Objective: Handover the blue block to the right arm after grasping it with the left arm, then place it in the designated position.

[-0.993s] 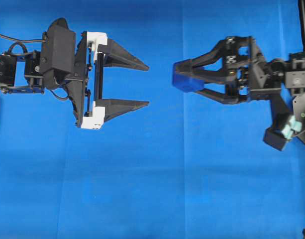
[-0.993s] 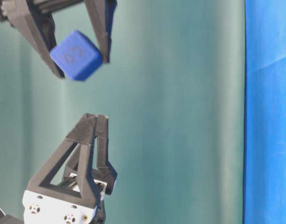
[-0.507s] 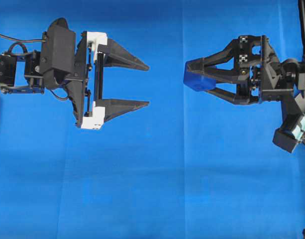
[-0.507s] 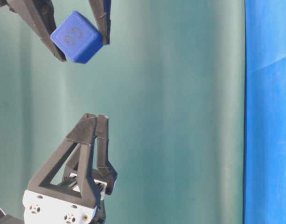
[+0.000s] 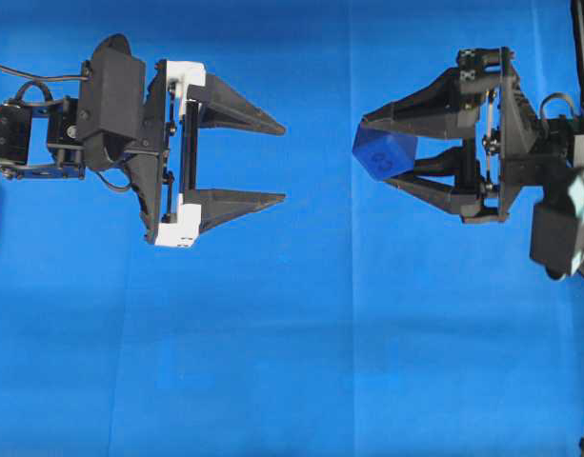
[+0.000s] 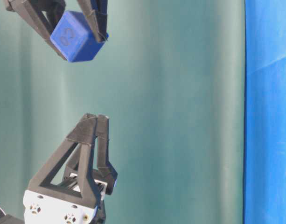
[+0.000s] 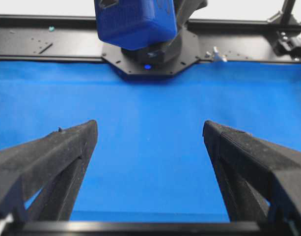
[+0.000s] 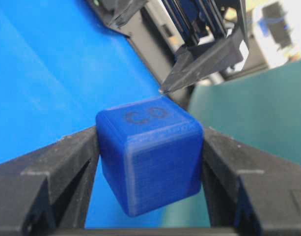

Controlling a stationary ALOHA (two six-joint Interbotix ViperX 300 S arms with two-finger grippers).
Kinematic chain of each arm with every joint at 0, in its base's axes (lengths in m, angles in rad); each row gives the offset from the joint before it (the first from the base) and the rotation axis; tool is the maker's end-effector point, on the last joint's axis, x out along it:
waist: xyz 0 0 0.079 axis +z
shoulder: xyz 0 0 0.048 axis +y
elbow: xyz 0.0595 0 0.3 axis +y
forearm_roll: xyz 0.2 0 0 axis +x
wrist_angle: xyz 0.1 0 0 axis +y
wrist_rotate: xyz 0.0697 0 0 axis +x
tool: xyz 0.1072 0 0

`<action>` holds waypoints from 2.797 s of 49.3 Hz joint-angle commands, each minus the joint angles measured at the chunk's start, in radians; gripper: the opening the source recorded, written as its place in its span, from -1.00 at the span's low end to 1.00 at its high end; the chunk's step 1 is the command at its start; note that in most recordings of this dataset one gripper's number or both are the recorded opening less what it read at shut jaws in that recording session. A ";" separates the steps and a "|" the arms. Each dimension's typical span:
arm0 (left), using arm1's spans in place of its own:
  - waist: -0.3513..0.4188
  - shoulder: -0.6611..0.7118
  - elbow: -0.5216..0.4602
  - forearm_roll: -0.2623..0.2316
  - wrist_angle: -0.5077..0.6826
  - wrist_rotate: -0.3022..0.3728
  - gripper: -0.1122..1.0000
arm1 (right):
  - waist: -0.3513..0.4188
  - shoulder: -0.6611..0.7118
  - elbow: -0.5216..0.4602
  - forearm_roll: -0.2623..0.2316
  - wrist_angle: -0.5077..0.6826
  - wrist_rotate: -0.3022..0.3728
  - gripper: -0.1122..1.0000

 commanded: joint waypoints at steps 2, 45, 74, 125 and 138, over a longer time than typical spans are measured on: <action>0.003 -0.020 -0.012 0.000 -0.005 0.002 0.87 | 0.002 -0.008 -0.011 0.012 0.000 0.121 0.13; 0.002 -0.021 -0.017 0.000 -0.005 0.002 0.87 | 0.000 -0.041 -0.011 0.012 0.078 0.795 0.13; 0.002 -0.020 -0.017 0.000 -0.005 0.002 0.87 | 0.000 -0.041 -0.011 0.012 0.078 0.793 0.13; 0.002 -0.020 -0.018 0.000 -0.005 0.002 0.87 | 0.002 -0.041 -0.011 0.011 0.095 0.798 0.13; 0.002 -0.020 -0.020 0.000 -0.005 0.002 0.87 | 0.003 -0.041 -0.011 0.012 0.132 0.799 0.13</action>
